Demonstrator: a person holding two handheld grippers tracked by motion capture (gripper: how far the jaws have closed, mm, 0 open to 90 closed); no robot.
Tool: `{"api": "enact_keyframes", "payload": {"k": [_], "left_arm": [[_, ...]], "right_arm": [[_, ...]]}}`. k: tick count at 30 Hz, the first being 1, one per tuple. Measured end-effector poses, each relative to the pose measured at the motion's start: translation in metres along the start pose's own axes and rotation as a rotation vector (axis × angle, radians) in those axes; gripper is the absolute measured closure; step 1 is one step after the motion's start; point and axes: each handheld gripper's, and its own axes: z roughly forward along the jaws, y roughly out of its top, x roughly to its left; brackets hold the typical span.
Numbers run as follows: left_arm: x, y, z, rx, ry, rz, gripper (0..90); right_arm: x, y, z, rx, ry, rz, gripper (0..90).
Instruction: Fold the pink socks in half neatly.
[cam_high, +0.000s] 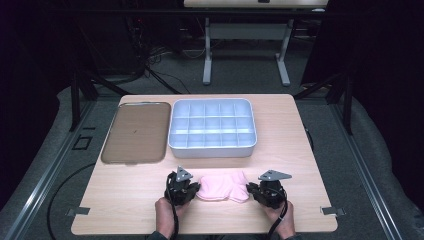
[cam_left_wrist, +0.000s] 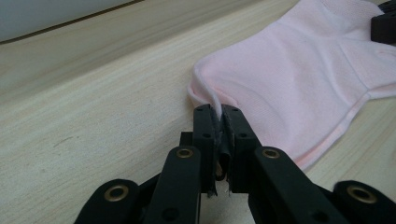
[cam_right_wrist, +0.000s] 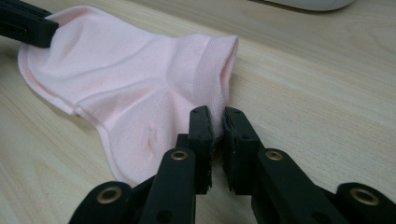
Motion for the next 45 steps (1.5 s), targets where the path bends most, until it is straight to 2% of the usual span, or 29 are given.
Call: {"api": "enact_keyframes", "payload": {"k": [2, 5, 8, 10, 16, 18, 23, 26, 28, 42, 45], "left_arm": [[-0.001, -0.001, 0.000, -0.006, -0.004, -0.012, 85.6], [-0.001, 0.000, 0.001, -0.008, -0.007, 0.002, 85.7], [-0.001, -0.003, 0.002, -0.031, -0.015, -0.014, 85.7], [-0.004, -0.003, 0.003, -0.033, -0.011, 0.002, 85.7], [-0.007, -0.001, 0.007, -0.044, -0.023, 0.014, 85.7], [-0.006, -0.001, 0.007, -0.047, -0.028, 0.002, 85.7], [-0.006, -0.003, 0.007, -0.055, -0.037, 0.011, 85.7], [-0.004, -0.004, 0.007, -0.065, -0.048, 0.001, 85.7], [-0.003, -0.005, 0.007, -0.073, -0.055, -0.015, 85.7], [-0.004, -0.008, 0.009, -0.097, -0.058, -0.008, 85.5], [-0.004, -0.007, 0.009, -0.094, -0.052, 0.005, 85.6]], "right_arm": [[-0.001, -0.002, -0.001, -0.008, 0.006, 0.017, 83.7], [-0.004, -0.002, -0.004, -0.001, 0.007, 0.040, 83.9], [-0.004, -0.005, -0.006, -0.007, -0.004, 0.047, 84.0], [-0.002, -0.005, -0.007, -0.004, -0.018, 0.039, 84.0], [-0.006, -0.006, -0.009, -0.007, -0.034, 0.061, 84.0], [-0.007, -0.006, -0.010, 0.002, -0.036, 0.049, 84.0], [-0.006, -0.005, -0.010, 0.004, -0.046, 0.045, 84.0], [-0.006, -0.004, -0.010, 0.005, -0.047, 0.058, 84.0], [-0.005, -0.004, -0.010, 0.011, -0.054, 0.050, 84.1], [-0.003, -0.004, -0.012, 0.016, -0.068, 0.059, 84.2], [-0.002, -0.003, -0.014, 0.009, -0.074, 0.063, 84.3]]}}
